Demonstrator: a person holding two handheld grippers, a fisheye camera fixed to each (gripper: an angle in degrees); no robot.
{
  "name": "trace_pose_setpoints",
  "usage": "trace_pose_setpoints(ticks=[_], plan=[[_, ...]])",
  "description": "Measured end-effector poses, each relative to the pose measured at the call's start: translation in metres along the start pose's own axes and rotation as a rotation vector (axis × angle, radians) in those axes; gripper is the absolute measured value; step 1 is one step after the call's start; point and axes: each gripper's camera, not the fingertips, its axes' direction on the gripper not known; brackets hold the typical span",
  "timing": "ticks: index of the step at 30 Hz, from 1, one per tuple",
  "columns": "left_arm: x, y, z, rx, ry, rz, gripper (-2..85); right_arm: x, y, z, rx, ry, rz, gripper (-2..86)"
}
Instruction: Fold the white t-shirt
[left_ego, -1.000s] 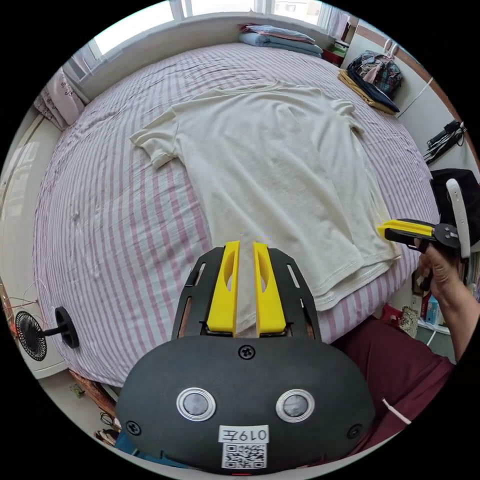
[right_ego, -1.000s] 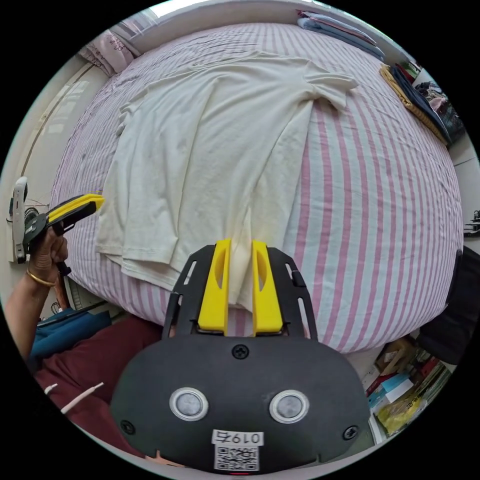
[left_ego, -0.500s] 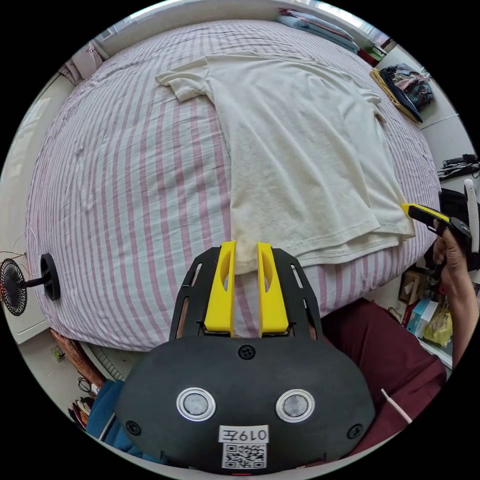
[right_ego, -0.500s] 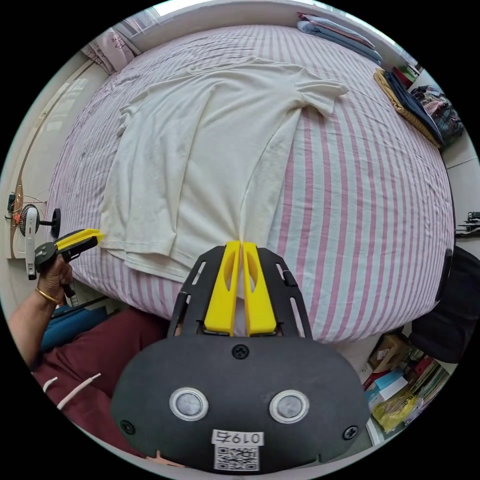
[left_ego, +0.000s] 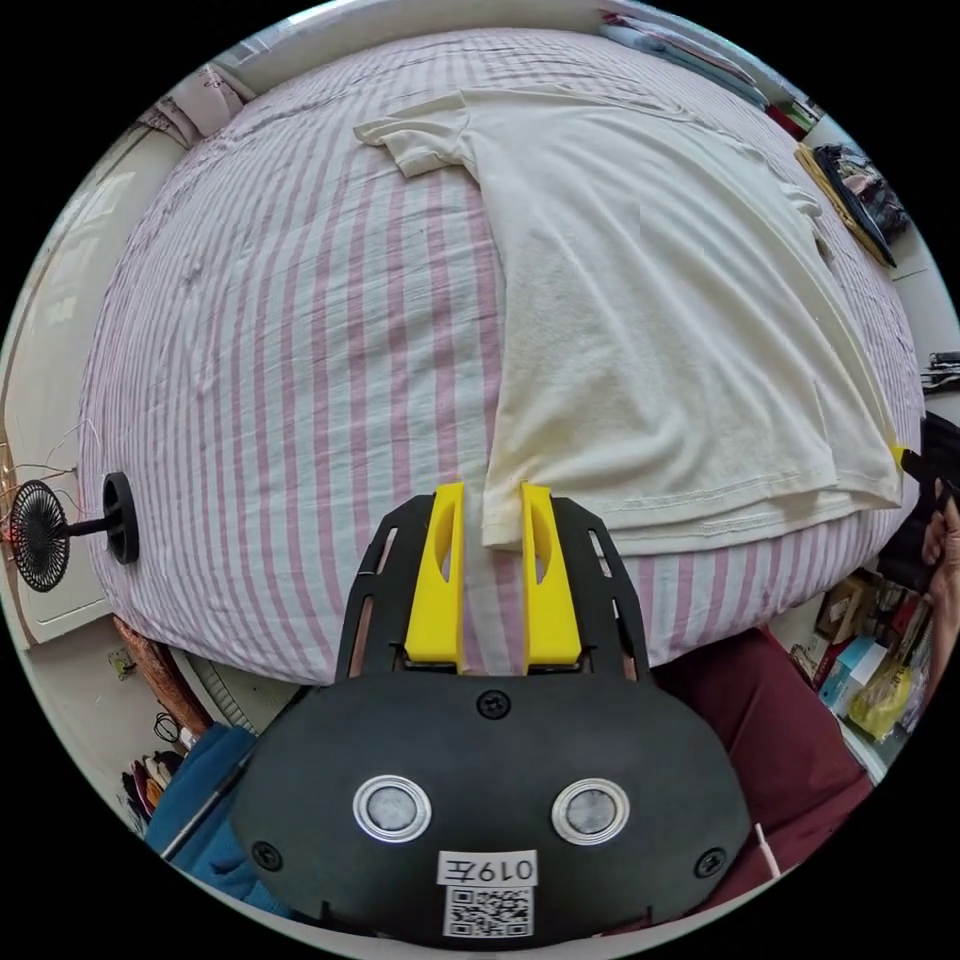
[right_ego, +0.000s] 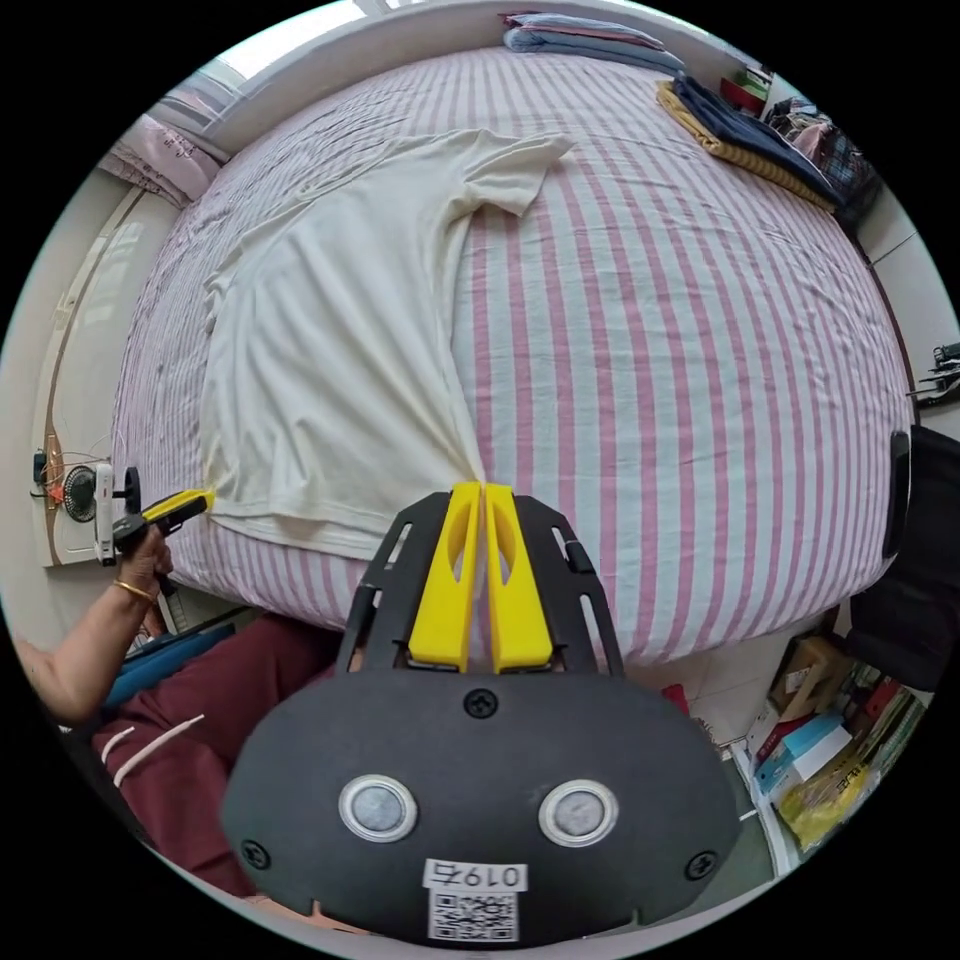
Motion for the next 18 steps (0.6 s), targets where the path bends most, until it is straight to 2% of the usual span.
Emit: trace_pose_setpoints(ticks=[1,4,8,16,18], plan=[[0.002,-0.002,0.001,-0.004,-0.008,0.008,7.4,0.002,-0.001,-0.006,0.012,-0.037,-0.010,-1.0],[0.006,-0.018,0.005,-0.061,-0.016,0.043,6.2,0.002,-0.005,-0.014,-0.029,0.027,-0.058,-1.0],[0.019,-0.040,0.007,-0.141,-0.059,0.191,3.1,0.004,-0.017,0.003,-0.113,0.030,-0.103,-1.0],[-0.018,-0.032,0.000,-0.229,0.042,0.161,1.5,-0.009,-0.033,0.029,-0.280,0.106,-0.251,-0.9],[-0.026,-0.033,0.006,-0.227,0.064,0.159,1.7,-0.009,-0.038,0.034,-0.290,0.073,-0.237,-0.9]])
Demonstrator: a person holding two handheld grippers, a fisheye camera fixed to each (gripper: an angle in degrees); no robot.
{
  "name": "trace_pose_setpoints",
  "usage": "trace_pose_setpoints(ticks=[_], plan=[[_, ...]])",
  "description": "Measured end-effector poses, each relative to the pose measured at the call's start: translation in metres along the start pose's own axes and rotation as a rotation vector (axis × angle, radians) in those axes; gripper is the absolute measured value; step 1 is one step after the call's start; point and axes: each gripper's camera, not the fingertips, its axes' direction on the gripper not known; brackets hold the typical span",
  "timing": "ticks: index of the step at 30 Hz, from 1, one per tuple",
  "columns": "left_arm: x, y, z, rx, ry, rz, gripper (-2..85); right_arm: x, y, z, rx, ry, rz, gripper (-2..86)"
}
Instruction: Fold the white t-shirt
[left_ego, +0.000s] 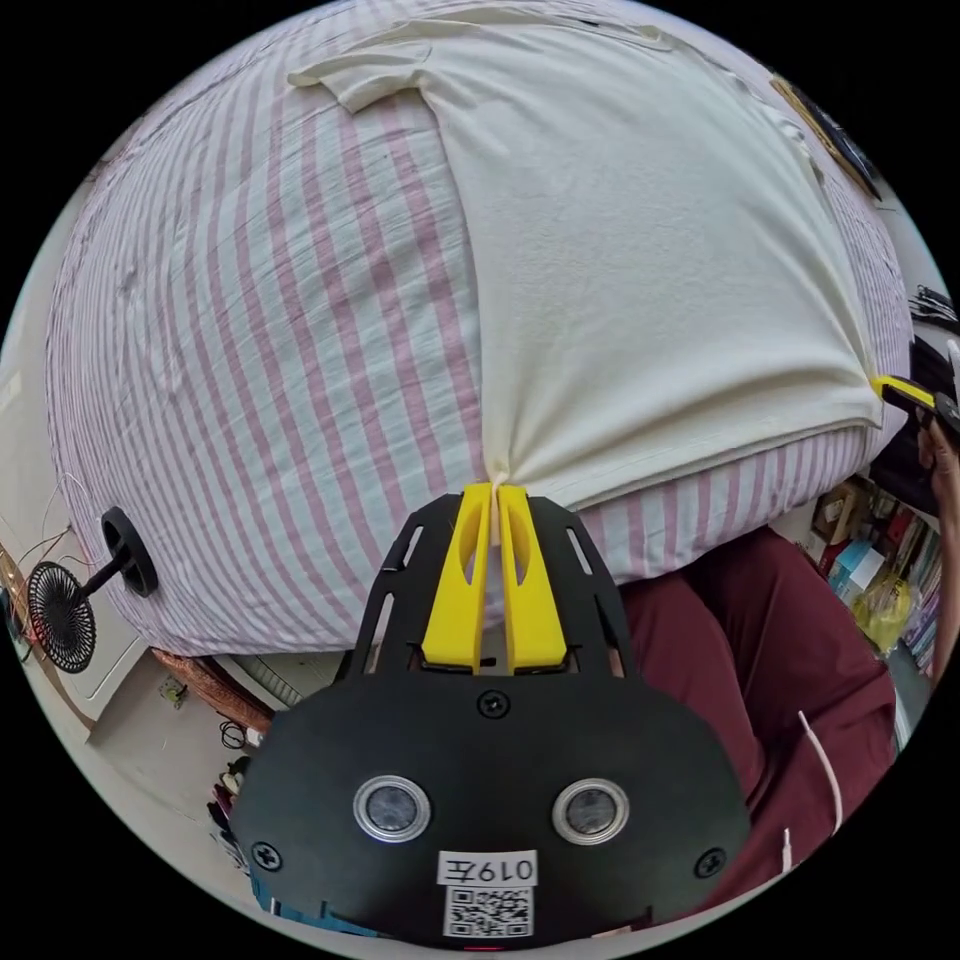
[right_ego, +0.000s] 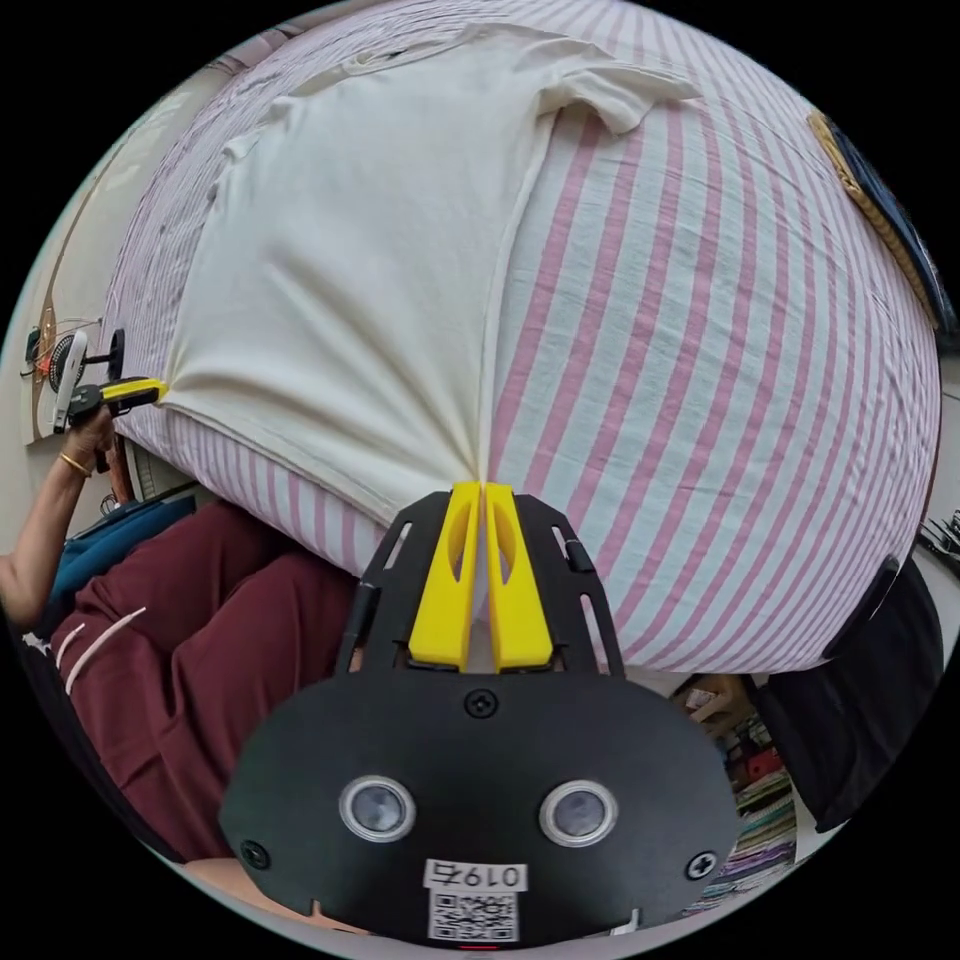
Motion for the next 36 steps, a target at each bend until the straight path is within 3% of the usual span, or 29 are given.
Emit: trace_pose_setpoints(ticks=[6,10,14,18,22,26,29,33,36], plan=[[0.003,-0.019,0.005,-0.083,0.012,0.103,3.2,-0.008,-0.014,0.001,-0.004,-0.024,-0.022,0.5],[-0.007,-0.016,0.004,-0.096,0.019,0.089,6.5,-0.010,-0.005,-0.004,0.021,-0.035,-0.005,6.8],[-0.021,0.007,-0.010,0.012,-0.015,0.017,9.8,-0.032,0.013,-0.022,0.090,0.092,-0.005,6.9],[0.015,0.032,-0.040,0.204,-0.176,0.053,9.1,-0.073,0.030,-0.038,0.182,0.153,-0.016,5.9],[0.041,0.042,-0.027,0.181,-0.244,0.053,7.6,-0.137,0.029,-0.028,0.188,0.180,-0.222,5.4],[0.013,0.064,0.013,0.107,-0.132,-0.062,6.9,-0.171,0.019,-0.011,0.183,0.275,-0.384,7.3],[-0.017,0.087,0.018,0.161,-0.052,-0.108,5.8,-0.194,0.015,0.001,0.144,0.310,-0.535,7.5],[0.016,0.083,-0.004,0.371,0.070,0.180,3.1,-0.218,0.013,0.009,0.161,0.380,-0.673,6.4],[0.060,0.060,0.000,0.385,0.095,0.395,2.2,-0.223,0.004,0.012,0.143,0.322,-0.687,6.4]])
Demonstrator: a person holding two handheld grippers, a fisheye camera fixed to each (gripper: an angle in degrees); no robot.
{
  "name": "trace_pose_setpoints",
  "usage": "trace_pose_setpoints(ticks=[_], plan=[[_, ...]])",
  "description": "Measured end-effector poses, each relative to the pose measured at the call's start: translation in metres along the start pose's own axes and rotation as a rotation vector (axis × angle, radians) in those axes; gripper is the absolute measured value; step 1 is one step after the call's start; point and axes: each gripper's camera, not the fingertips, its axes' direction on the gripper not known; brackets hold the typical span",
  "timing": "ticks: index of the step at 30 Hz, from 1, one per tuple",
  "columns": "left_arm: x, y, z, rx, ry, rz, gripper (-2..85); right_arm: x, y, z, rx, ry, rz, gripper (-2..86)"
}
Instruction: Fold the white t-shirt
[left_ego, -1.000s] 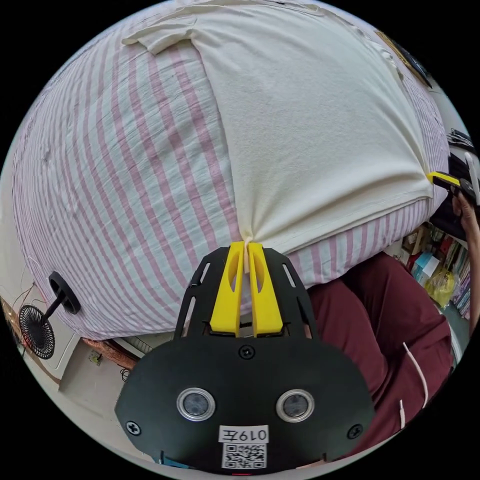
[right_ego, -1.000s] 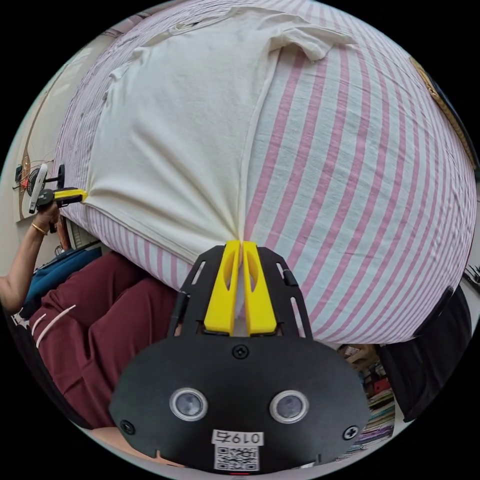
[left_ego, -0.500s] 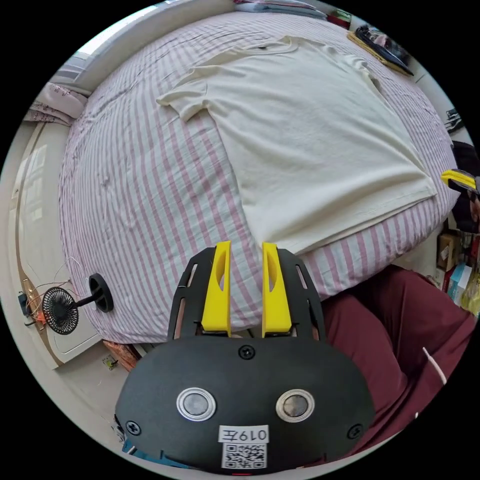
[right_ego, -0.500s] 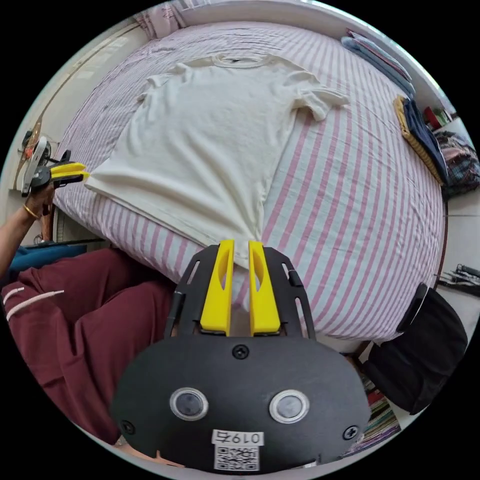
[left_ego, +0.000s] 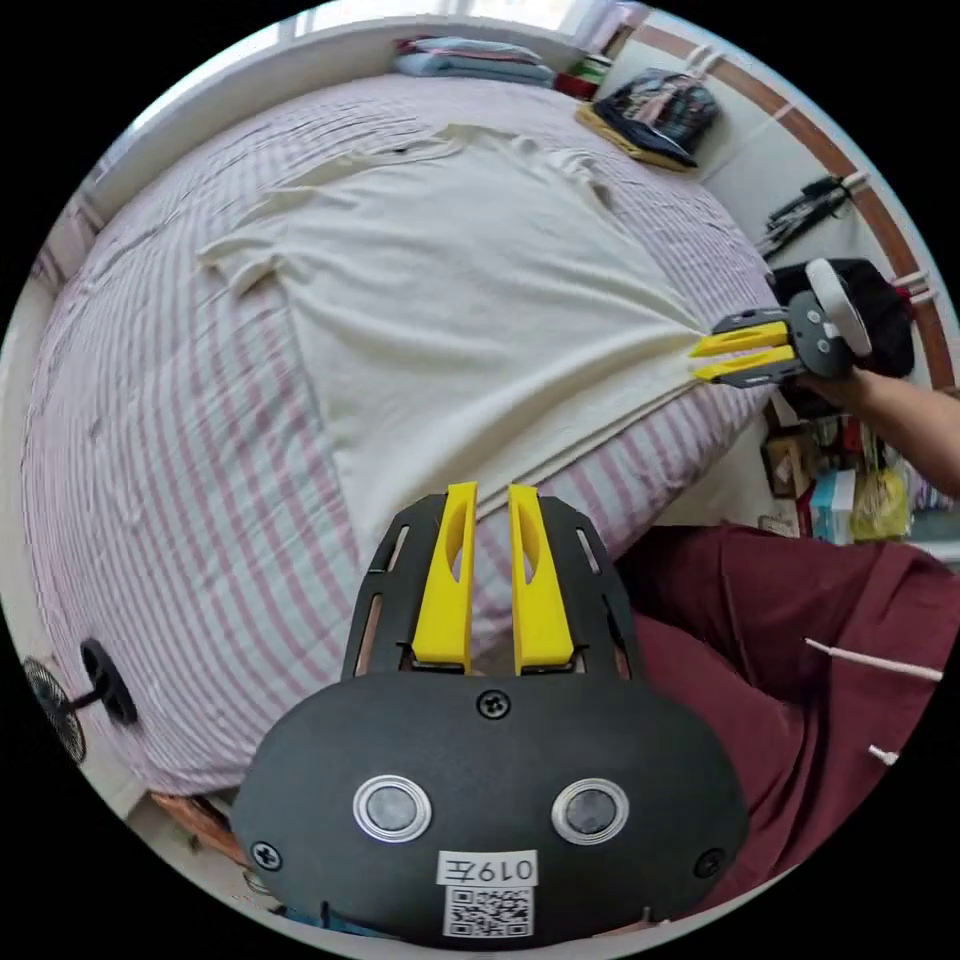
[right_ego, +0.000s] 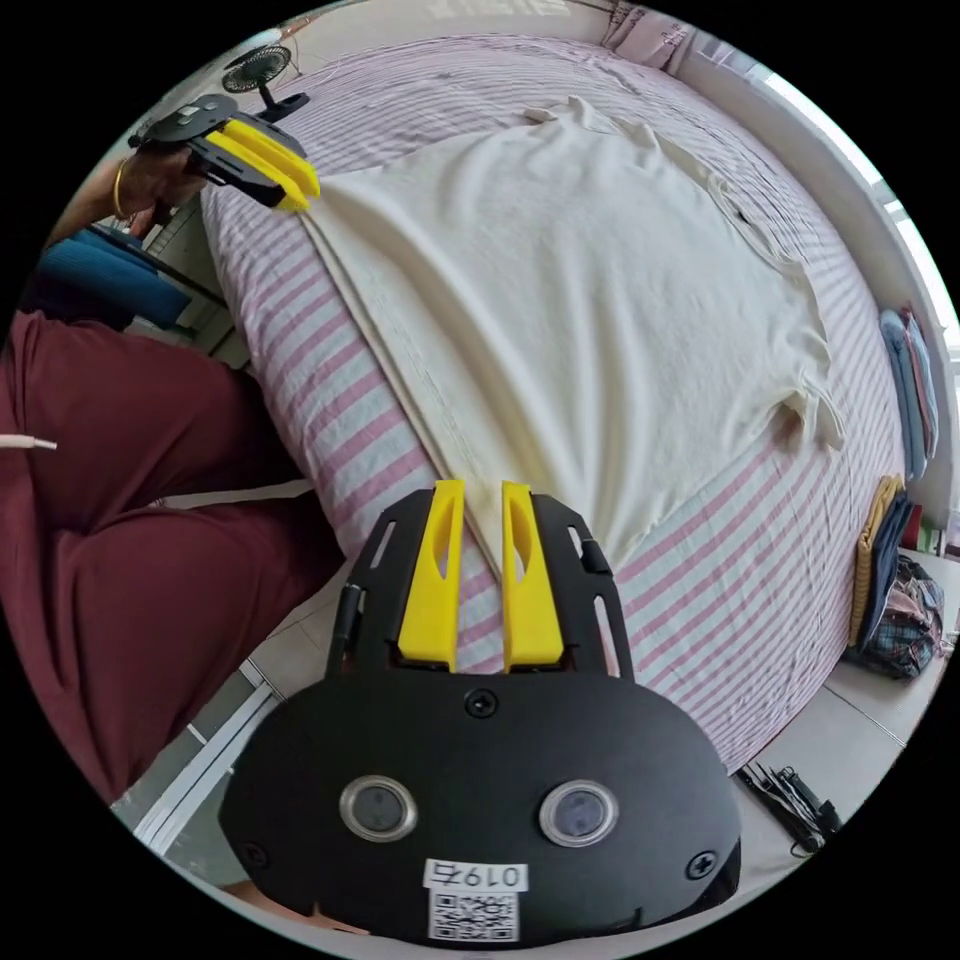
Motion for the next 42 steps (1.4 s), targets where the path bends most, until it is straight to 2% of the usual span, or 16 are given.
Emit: trace_pose_setpoints(ticks=[6,10,16,27,32,37,40,42], plan=[[0.016,-0.026,0.046,-0.064,0.032,0.141,1.3,0.000,-0.009,0.009,-0.029,-0.037,-0.020,5.2],[0.009,-0.026,0.057,-0.086,0.033,0.146,1.0,0.000,-0.012,0.011,-0.037,-0.034,-0.011,0.5],[-0.006,-0.014,0.055,-0.096,0.075,0.118,1.0,-0.006,-0.004,0.003,-0.013,-0.018,-0.030,-0.8],[-0.031,0.012,0.061,-0.153,0.171,0.098,1.0,-0.001,0.021,0.000,-0.002,-0.021,-0.069,0.9],[-0.034,0.020,0.053,-0.149,0.216,0.131,1.1,0.019,0.049,-0.017,0.041,-0.024,0.036,5.3],[-0.051,0.055,0.034,-0.125,0.166,0.069,0.9,0.022,0.082,-0.017,0.005,-0.023,0.089,6.6],[-0.073,0.071,0.017,-0.050,0.089,-0.024,0.9,0.022,0.091,-0.010,-0.029,0.055,0.088,5.2],[-0.097,0.077,0.020,-0.035,0.050,-0.138,0.8,0.037,0.098,-0.008,0.006,0.036,0.196,4.1]])
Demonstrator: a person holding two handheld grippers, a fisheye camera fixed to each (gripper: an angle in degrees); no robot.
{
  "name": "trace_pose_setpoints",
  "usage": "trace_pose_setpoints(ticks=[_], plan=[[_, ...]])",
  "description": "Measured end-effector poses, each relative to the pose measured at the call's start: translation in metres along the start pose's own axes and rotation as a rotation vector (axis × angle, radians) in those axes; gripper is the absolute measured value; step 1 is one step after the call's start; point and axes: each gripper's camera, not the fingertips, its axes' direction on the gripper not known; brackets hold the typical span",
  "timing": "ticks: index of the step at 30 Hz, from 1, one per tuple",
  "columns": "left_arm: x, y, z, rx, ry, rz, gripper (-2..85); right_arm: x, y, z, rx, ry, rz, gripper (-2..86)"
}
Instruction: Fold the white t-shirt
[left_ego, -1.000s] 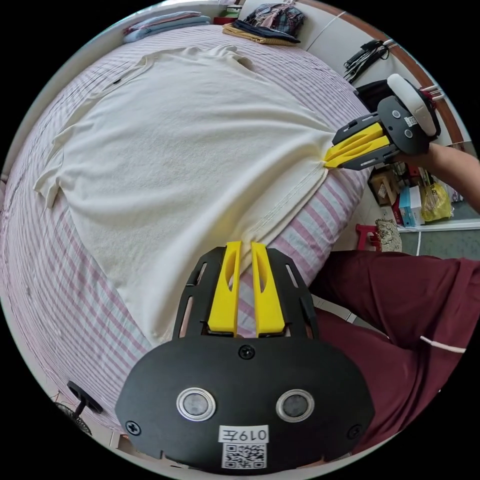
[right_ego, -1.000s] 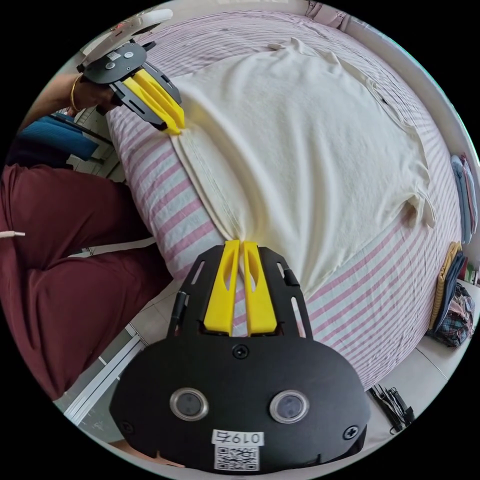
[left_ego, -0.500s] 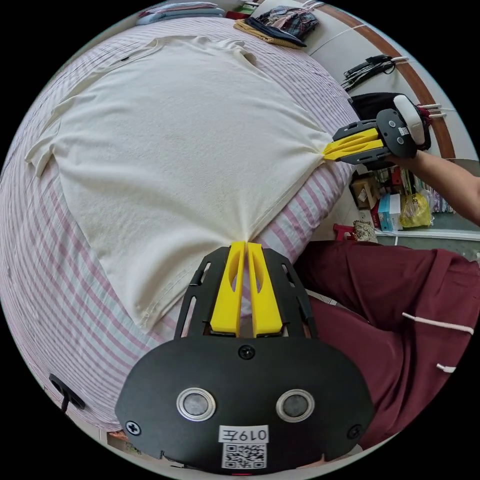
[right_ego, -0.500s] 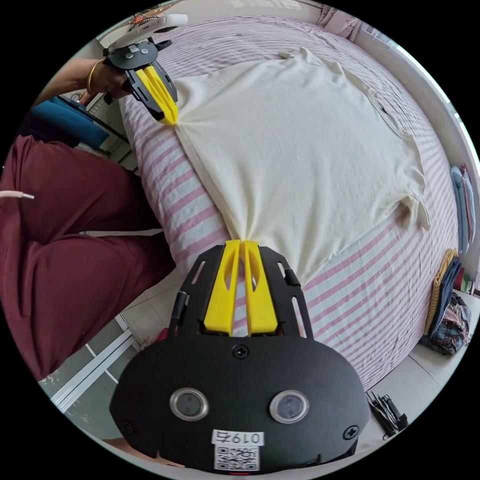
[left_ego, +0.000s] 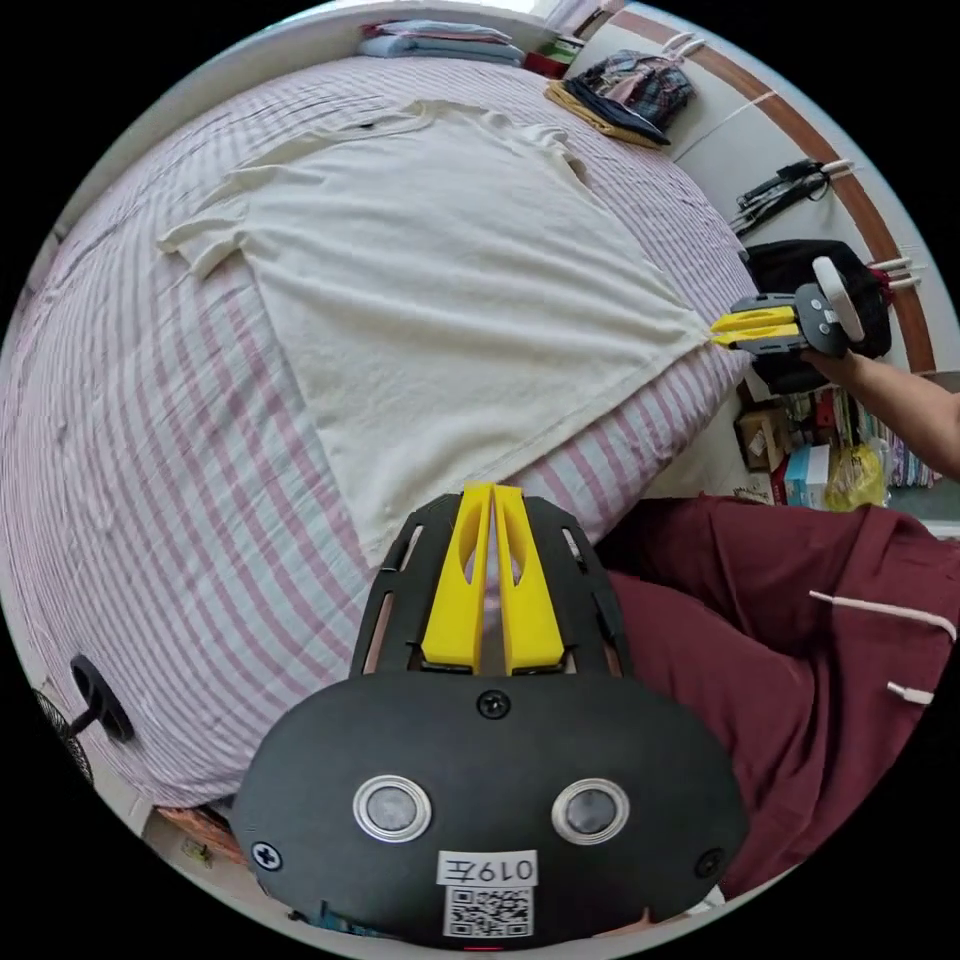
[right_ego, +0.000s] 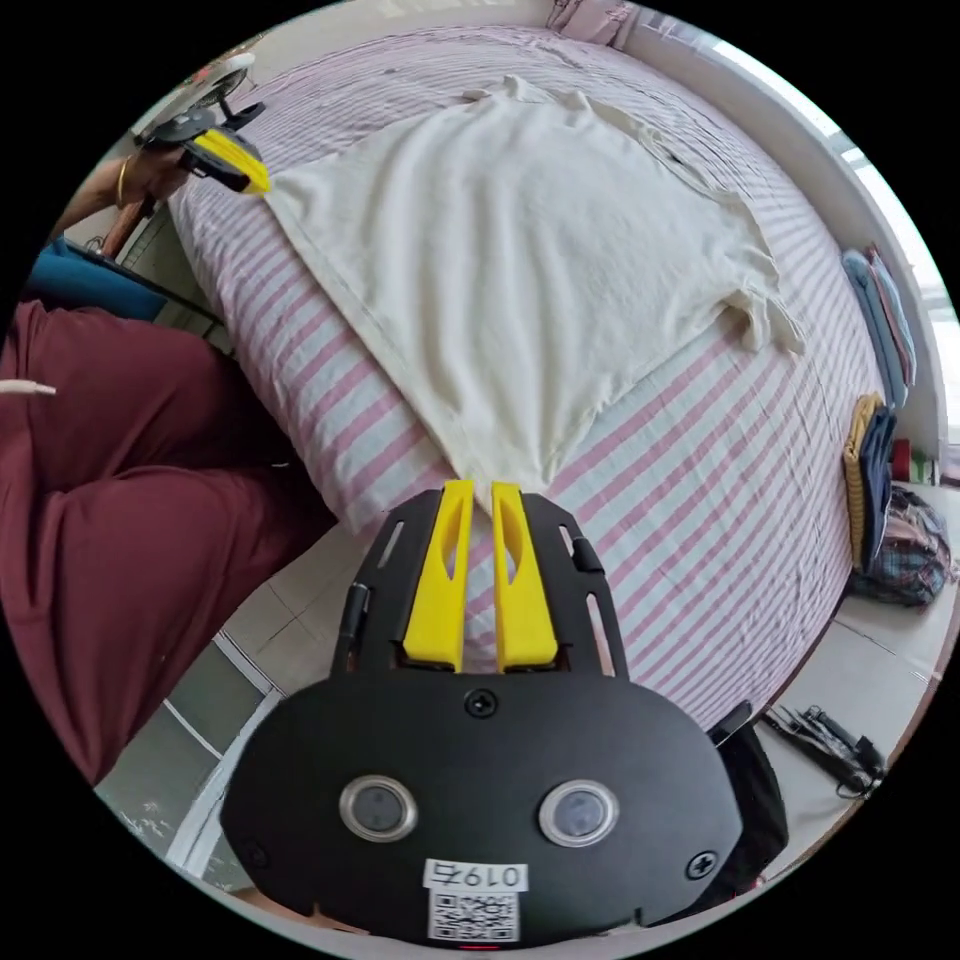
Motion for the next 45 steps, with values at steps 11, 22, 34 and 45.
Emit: trace_pose_setpoints(ticks=[11,22,34,45], plan=[[-0.059,0.021,0.026,0.022,-0.034,-0.416,0.8,0.070,0.045,0.037,-0.035,-0.230,0.484,3.2],[-0.069,0.004,0.047,-0.182,-0.119,-0.397,0.6,0.103,0.071,0.056,-0.174,-0.241,0.478,-0.6],[-0.122,0.030,0.012,-0.204,-0.098,-0.547,2.7,0.192,0.081,0.015,0.057,-0.163,0.565,7.6],[-0.260,-0.109,0.018,0.233,0.203,-0.818,12.2,0.322,0.067,0.095,0.479,-0.631,1.200,10.6]])
